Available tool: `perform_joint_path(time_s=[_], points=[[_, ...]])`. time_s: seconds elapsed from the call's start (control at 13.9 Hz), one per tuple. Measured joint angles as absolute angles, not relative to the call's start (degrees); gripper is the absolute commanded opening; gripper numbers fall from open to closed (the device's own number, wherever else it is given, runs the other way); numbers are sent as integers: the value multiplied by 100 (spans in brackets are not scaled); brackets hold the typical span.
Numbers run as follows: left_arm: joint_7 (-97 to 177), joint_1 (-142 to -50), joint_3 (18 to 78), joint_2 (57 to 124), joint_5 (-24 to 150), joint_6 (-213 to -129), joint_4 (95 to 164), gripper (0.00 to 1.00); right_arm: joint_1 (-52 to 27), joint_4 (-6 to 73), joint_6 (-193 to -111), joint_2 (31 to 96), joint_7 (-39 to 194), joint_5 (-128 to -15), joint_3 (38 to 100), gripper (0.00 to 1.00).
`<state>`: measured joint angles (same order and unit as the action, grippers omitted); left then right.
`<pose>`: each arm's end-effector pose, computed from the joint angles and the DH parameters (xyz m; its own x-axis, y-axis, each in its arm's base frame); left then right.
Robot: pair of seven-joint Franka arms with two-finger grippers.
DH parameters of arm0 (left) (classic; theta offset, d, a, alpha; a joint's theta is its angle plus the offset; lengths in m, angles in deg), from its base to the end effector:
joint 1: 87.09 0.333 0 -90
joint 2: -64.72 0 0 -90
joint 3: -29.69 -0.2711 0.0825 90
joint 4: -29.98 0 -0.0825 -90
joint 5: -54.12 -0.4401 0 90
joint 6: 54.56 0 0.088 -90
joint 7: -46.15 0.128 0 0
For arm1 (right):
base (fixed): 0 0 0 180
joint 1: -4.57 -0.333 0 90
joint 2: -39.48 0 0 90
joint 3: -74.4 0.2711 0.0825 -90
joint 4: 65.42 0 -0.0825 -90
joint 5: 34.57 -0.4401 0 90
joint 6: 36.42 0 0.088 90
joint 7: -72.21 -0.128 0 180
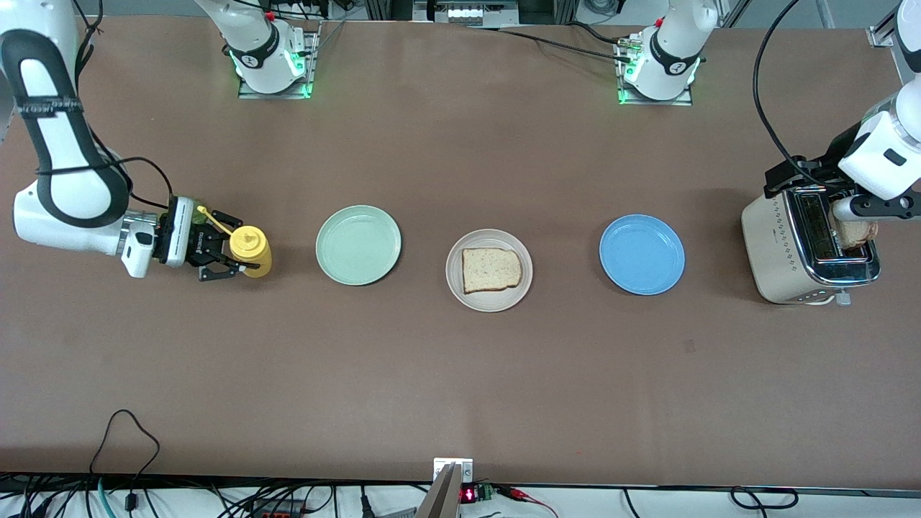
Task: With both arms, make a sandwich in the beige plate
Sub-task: 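Carry the yellow bottle back beside the lettuce with the right gripper, then set down the yellow bottle and open the right gripper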
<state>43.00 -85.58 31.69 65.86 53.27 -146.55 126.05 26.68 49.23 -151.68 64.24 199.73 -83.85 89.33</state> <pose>0.6108 -0.0033 0.4936 0.9949 0.0459 -0.0901 0.0443 -0.9988 -0.0190 0.5940 -0.0077 0.1441 0.0546 0.6337 0.7716 0.9974 0.0021 -0.0723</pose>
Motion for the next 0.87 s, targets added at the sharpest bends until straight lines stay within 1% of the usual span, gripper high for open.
perform_joint_path(time_s=[0.29,0.51,0.65,0.87], points=[[4300,-8559,3175,6587,5327,-14640,12613,100,2881,4945,-14897,6921,21121,-8824,8933,16],[4300,-8559,3181,6587,5327,-14656,12613,100,2992,4949,-14794,7223,21526,-8950,8935,16],[4281,-8560,3196,6587,5327,-14735,12612,100,3072,4948,-14783,7351,21633,-8986,8935,23],[4239,-8559,3208,6583,5328,-14813,12605,100,3153,4942,-14750,7421,21684,-9020,8936,56]])
